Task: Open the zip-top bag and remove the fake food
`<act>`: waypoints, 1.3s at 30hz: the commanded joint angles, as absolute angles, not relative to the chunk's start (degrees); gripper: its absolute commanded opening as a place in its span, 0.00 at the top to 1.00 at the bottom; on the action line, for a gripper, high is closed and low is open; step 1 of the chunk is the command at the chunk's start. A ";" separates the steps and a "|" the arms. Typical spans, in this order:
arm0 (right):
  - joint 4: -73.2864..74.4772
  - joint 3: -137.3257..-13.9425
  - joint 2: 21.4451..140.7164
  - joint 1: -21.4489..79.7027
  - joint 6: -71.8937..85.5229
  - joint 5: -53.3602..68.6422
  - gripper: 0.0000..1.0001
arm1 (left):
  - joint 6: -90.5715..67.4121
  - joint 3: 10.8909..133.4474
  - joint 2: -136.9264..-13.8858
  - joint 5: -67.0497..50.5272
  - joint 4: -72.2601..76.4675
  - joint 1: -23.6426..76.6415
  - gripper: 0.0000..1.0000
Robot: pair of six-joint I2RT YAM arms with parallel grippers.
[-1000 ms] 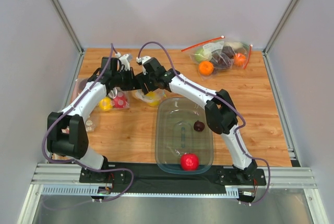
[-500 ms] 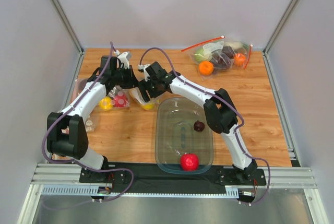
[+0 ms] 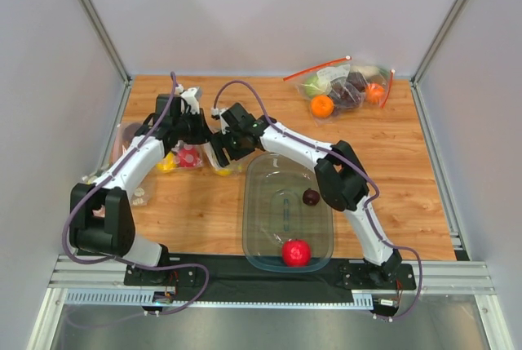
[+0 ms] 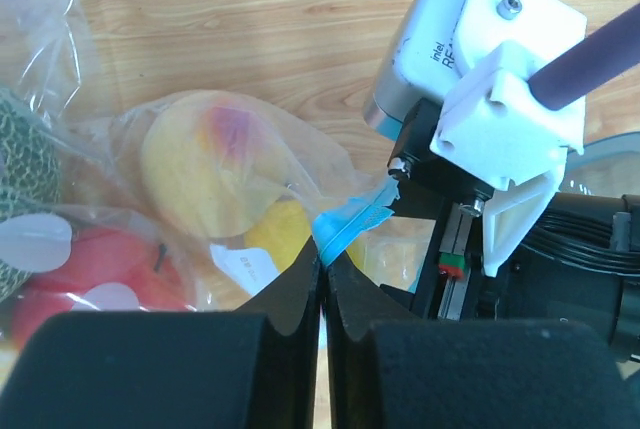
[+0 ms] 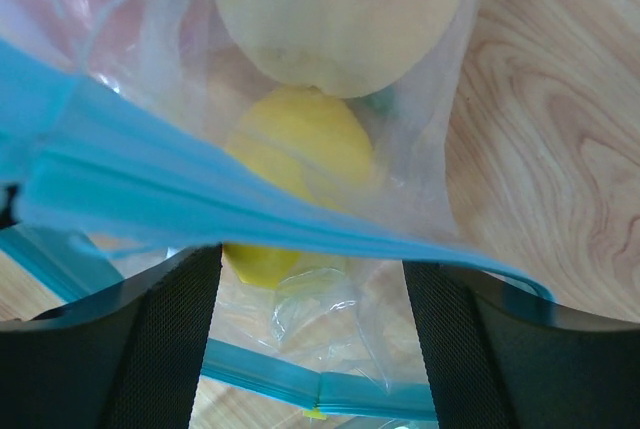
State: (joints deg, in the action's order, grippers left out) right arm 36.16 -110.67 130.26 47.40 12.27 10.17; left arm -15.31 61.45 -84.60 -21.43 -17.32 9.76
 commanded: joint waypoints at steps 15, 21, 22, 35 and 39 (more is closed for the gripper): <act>36.15 -107.94 132.19 47.56 18.18 7.09 0.46 | -15.91 57.48 -70.05 -18.72 -10.02 11.95 0.49; 34.02 -107.31 131.84 43.16 20.13 12.56 0.64 | -17.49 53.53 -71.54 -19.51 -7.74 11.87 0.46; 33.67 -107.31 131.75 42.28 20.56 13.26 0.67 | -17.93 52.92 -72.07 -19.69 -6.78 11.95 0.46; 11.88 -96.68 126.48 31.73 38.83 36.55 0.71 | -19.51 45.01 -73.73 -26.10 3.77 11.87 0.44; 6.96 -96.15 125.60 31.11 43.14 41.21 0.71 | -19.95 44.38 -75.14 -28.74 5.89 11.95 0.38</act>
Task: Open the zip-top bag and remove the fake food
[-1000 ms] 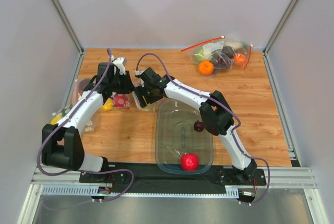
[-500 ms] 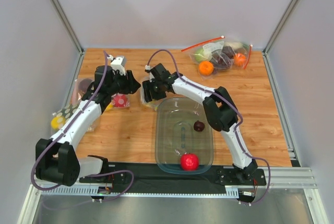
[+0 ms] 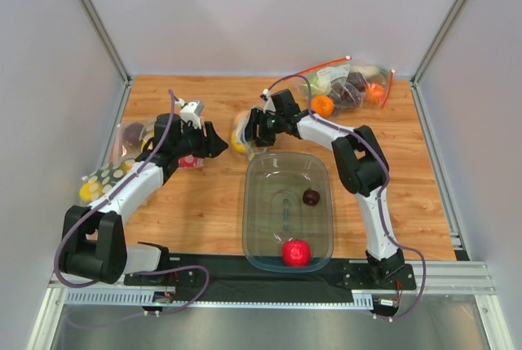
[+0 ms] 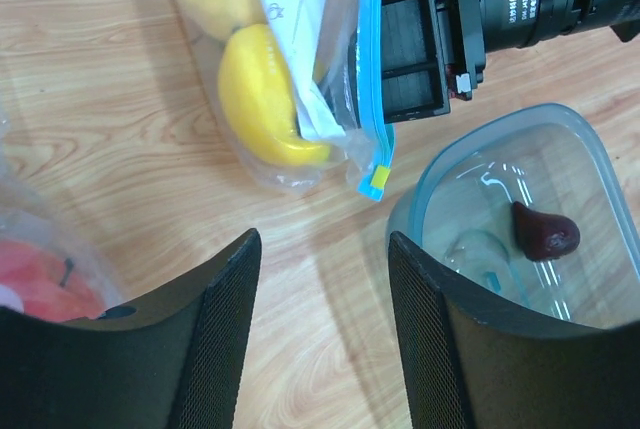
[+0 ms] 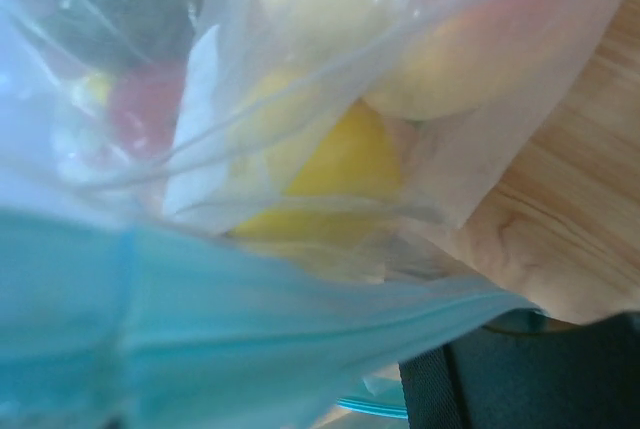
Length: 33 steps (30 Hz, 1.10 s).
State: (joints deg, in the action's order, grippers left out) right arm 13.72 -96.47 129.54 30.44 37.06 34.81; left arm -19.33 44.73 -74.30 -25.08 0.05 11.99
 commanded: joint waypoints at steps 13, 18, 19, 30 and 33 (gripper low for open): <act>-6.50 -91.94 121.99 30.59 55.98 46.14 0.71 | -19.16 42.89 -78.40 -22.60 3.17 11.95 0.38; -8.43 -90.97 121.82 30.59 57.39 46.84 0.71 | -20.91 41.14 -79.27 -24.69 7.19 11.87 0.38; -8.61 -90.79 121.73 30.67 57.48 46.93 0.71 | -21.44 40.61 -79.54 -25.13 8.25 11.87 0.38; -8.70 -87.28 120.67 30.59 56.87 47.02 0.71 | -25.57 37.00 -80.86 -29.34 20.90 11.95 0.37; -7.82 -86.75 120.15 30.67 56.08 46.58 0.71 | -26.63 37.26 -82.61 -29.53 22.23 11.95 0.37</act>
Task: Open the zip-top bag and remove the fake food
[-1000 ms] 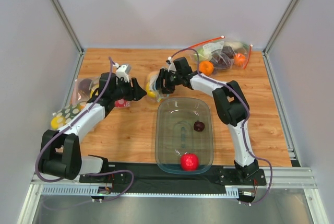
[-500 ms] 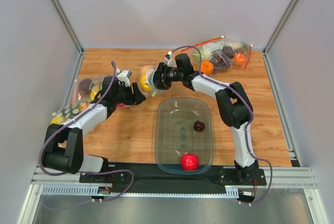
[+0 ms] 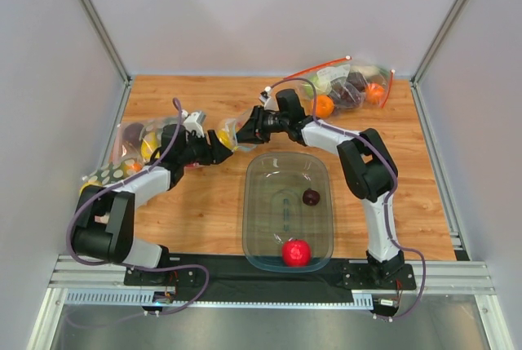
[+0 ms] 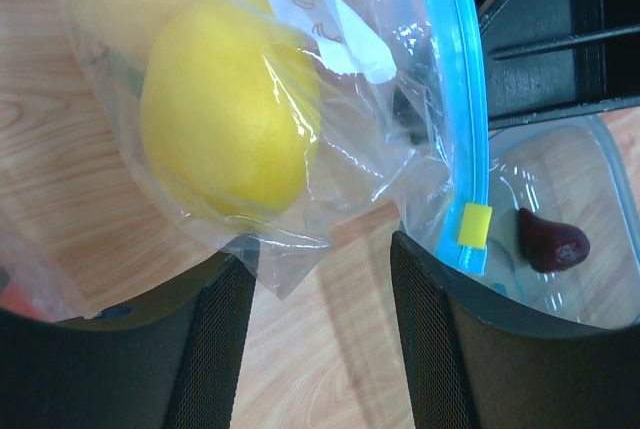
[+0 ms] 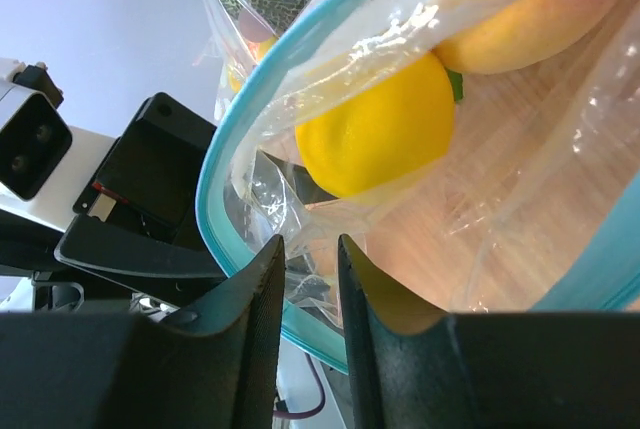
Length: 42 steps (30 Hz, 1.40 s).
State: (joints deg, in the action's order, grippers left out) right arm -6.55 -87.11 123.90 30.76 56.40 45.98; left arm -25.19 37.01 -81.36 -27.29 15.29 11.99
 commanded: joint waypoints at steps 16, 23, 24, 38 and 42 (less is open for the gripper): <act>-3.44 -87.01 119.97 30.59 52.04 45.18 0.71 | -24.87 39.72 -86.13 -24.43 16.70 11.87 0.66; 5.53 -88.77 119.27 30.94 43.51 39.82 0.62 | -23.03 40.25 -87.71 -27.41 15.38 11.95 1.00; 5.28 -88.86 119.53 30.94 43.51 39.55 0.61 | -22.85 40.34 -87.80 -27.77 15.12 11.87 1.00; 11.15 -96.94 125.33 34.10 37.45 33.76 0.40 | -15.91 42.36 -88.51 -32.43 8.53 14.94 1.00; 16.69 -98.44 126.03 35.51 32.79 28.31 0.40 | -15.12 42.89 -88.60 -30.94 7.21 15.29 1.00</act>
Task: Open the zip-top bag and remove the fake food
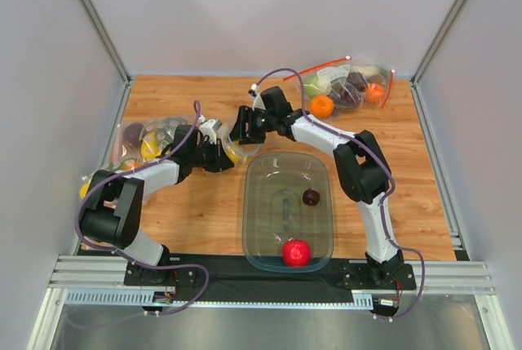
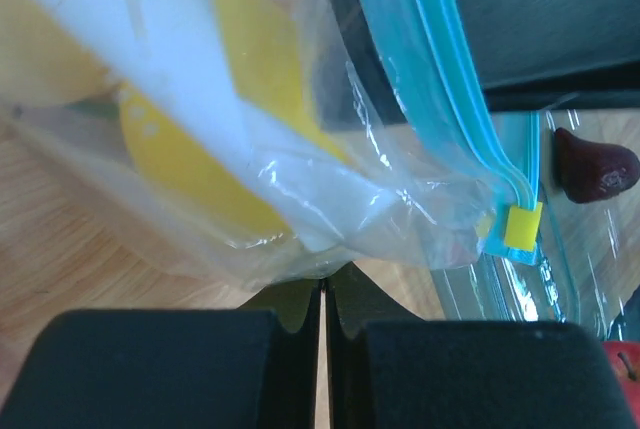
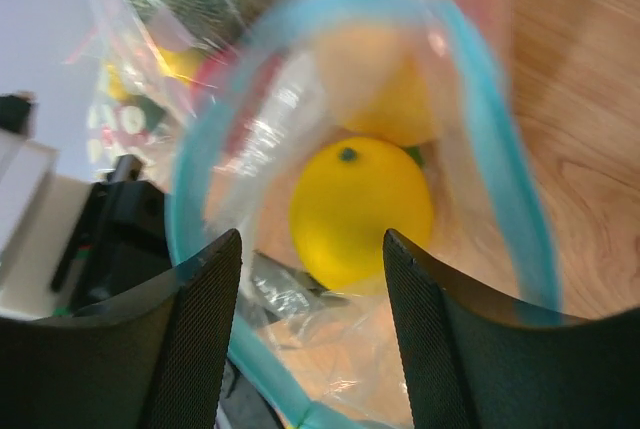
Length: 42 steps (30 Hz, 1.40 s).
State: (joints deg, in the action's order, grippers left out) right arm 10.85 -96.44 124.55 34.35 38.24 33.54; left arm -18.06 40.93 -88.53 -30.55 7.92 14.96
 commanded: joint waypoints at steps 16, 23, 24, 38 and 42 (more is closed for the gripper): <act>21.36 -99.84 126.39 37.97 25.84 28.47 0.35 | -13.98 43.07 -88.24 -29.53 5.01 15.29 1.00; 19.25 -100.63 126.91 39.37 25.75 29.35 0.32 | -13.97 43.16 -87.10 -29.09 3.96 15.64 1.00; 19.34 -101.68 127.18 39.55 25.75 29.53 0.31 | -13.71 43.24 -86.93 -29.00 3.78 15.82 1.00; 29.61 -110.13 133.77 43.24 18.56 20.93 0.30 | -12.57 42.63 -85.25 -29.36 4.66 16.70 1.00; 32.69 -110.21 133.77 44.30 14.68 18.46 0.30 | -13.09 42.89 -85.34 -29.35 4.31 16.70 1.00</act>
State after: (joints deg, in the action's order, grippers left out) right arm 28.01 -108.73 132.73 42.04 20.27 21.39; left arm -13.96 41.01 -87.55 -27.94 1.21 16.12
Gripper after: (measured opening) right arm 0.699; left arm 0.006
